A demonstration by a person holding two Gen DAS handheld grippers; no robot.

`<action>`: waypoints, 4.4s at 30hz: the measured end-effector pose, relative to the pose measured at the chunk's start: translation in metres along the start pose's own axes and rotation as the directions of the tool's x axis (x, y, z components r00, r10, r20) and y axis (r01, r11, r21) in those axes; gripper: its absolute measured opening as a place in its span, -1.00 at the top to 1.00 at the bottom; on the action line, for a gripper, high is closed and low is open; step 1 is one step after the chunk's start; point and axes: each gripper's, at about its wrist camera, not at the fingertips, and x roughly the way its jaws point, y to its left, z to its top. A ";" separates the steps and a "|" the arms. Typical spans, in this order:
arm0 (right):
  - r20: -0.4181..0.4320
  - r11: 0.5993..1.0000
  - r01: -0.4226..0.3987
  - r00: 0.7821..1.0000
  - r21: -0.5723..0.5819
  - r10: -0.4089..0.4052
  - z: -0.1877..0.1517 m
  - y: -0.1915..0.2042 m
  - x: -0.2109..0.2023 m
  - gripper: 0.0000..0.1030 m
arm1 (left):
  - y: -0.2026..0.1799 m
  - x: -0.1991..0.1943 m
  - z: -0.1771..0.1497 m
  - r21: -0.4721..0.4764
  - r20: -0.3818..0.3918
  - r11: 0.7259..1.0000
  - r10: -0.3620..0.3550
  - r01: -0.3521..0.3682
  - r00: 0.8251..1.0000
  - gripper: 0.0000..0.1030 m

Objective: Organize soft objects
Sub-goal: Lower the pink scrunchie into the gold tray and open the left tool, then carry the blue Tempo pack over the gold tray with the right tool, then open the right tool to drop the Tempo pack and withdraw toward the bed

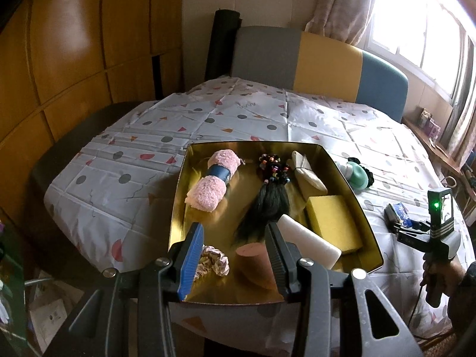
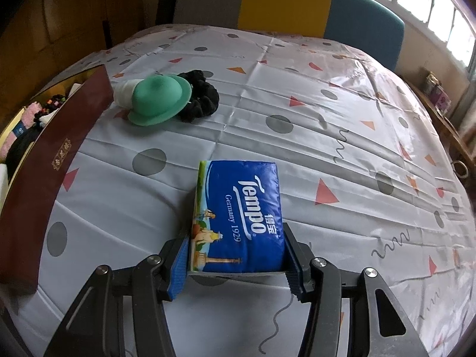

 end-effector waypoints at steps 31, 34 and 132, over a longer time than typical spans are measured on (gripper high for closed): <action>0.023 0.985 -0.050 0.999 0.163 0.047 0.013 0.035 -0.047 -0.02 | 0.029 -0.013 -0.011 -0.047 0.023 0.999 0.022 -0.021 0.999 0.16; 0.042 0.983 -0.083 0.996 0.164 0.077 0.017 0.046 -0.056 -0.02 | 0.030 -0.013 -0.011 -0.048 0.025 0.999 0.024 -0.023 0.999 0.16; 0.169 0.995 -0.005 0.986 0.102 -0.012 0.023 -0.015 -0.072 -0.67 | -0.050 0.009 0.004 0.114 -0.063 0.992 -0.050 0.057 0.997 0.14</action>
